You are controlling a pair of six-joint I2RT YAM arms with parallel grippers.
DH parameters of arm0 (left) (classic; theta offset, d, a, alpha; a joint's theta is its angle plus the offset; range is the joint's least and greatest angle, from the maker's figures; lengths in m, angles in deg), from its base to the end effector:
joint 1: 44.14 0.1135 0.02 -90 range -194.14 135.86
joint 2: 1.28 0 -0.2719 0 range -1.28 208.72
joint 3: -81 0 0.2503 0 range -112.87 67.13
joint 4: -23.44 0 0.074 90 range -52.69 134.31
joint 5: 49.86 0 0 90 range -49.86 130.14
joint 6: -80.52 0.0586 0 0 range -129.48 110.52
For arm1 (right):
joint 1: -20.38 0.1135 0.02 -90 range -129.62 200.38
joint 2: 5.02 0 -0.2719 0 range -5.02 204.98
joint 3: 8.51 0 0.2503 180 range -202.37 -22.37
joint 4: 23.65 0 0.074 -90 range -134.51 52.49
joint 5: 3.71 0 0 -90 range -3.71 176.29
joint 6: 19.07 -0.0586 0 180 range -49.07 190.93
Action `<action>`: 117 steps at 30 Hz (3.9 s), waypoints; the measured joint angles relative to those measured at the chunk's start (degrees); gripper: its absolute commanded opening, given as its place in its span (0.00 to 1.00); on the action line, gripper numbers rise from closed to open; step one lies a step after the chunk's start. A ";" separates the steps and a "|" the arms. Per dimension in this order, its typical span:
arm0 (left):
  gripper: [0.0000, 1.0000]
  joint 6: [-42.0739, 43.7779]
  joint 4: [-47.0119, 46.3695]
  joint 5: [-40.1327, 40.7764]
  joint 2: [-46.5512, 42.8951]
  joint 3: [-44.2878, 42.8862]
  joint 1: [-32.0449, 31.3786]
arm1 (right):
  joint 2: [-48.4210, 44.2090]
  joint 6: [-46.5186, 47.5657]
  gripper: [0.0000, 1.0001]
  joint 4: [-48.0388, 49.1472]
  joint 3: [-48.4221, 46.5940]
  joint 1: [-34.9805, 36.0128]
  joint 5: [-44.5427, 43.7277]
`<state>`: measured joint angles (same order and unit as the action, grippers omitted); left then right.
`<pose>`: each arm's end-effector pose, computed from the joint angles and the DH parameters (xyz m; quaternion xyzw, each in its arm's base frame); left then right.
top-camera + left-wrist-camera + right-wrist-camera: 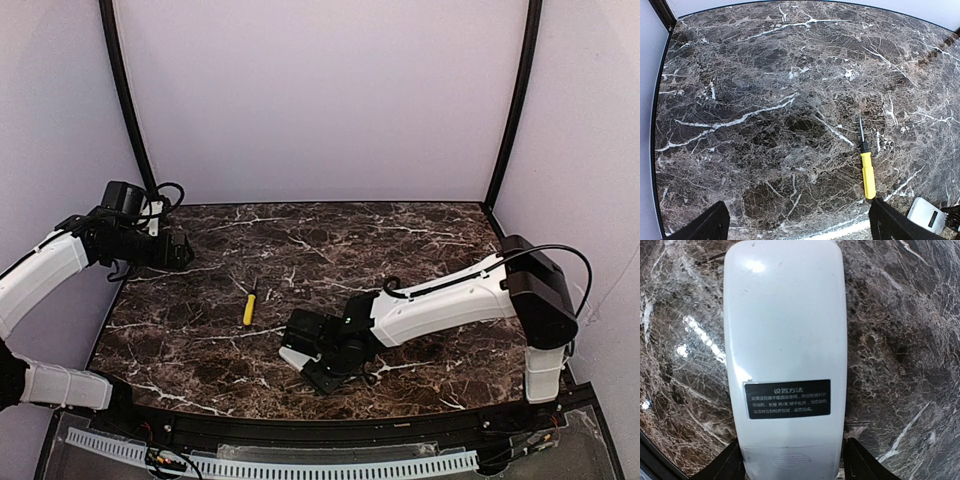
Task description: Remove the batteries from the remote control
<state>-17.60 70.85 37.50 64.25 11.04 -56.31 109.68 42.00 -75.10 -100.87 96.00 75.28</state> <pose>0.2476 -0.0562 0.2900 0.0416 0.9158 -0.0910 0.3888 0.1106 0.3865 0.1391 -0.3781 0.9101 0.0529 0.1610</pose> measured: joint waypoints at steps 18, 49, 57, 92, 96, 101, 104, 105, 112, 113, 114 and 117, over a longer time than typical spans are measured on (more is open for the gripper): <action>0.98 0.07 0.00 0.13 0.02 0.02 0.00 | -2.21 1.84 0.37 6.88 4.79 0.04 -0.48; 0.97 0.28 -4.04 -17.59 4.26 0.76 0.00 | -7.72 25.11 0.41 21.07 6.27 -15.69 -4.52; 0.97 -0.24 -3.39 -26.08 11.50 -4.81 0.00 | -7.69 33.92 0.41 26.56 3.02 -19.30 -2.64; 0.69 -6.43 -10.27 -52.96 30.36 -16.13 -6.75 | -9.14 51.60 0.41 37.68 3.37 -19.63 12.90; 0.66 -6.97 -10.93 -53.99 30.88 -16.13 -7.48 | -9.16 52.26 0.41 37.55 3.28 -19.19 12.94; 0.64 -7.32 -11.17 -55.19 31.56 -16.13 -8.07 | -9.14 52.70 0.40 37.07 2.58 -18.69 12.44; 0.59 -7.41 -11.23 -55.87 31.63 -16.13 -8.35 | -9.14 52.87 0.40 36.94 2.29 -18.58 12.26; 0.57 -7.56 -11.21 -55.98 31.65 -16.13 -8.41 | -9.14 52.94 0.40 36.94 2.29 -18.56 12.26; 0.47 -7.74 -11.45 -57.86 32.35 -16.13 -9.31 | -8.31 53.68 0.40 36.59 1.09 -18.27 11.80; 0.47 -7.74 -11.47 -58.07 32.50 -16.13 -9.40 | -8.13 53.72 0.40 36.52 0.83 -18.21 11.63; 0.45 -7.74 -11.52 -58.23 32.63 -16.13 -9.51 | -7.91 53.75 0.40 36.46 0.46 -18.16 11.52; 0.35 -7.78 -11.63 -58.51 32.85 -16.13 -9.64 | -7.41 53.88 0.40 36.28 -0.26 -18.01 10.95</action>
<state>-25.38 59.22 -21.01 97.11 -5.09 -65.95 102.27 95.88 -38.81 -101.14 77.99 86.23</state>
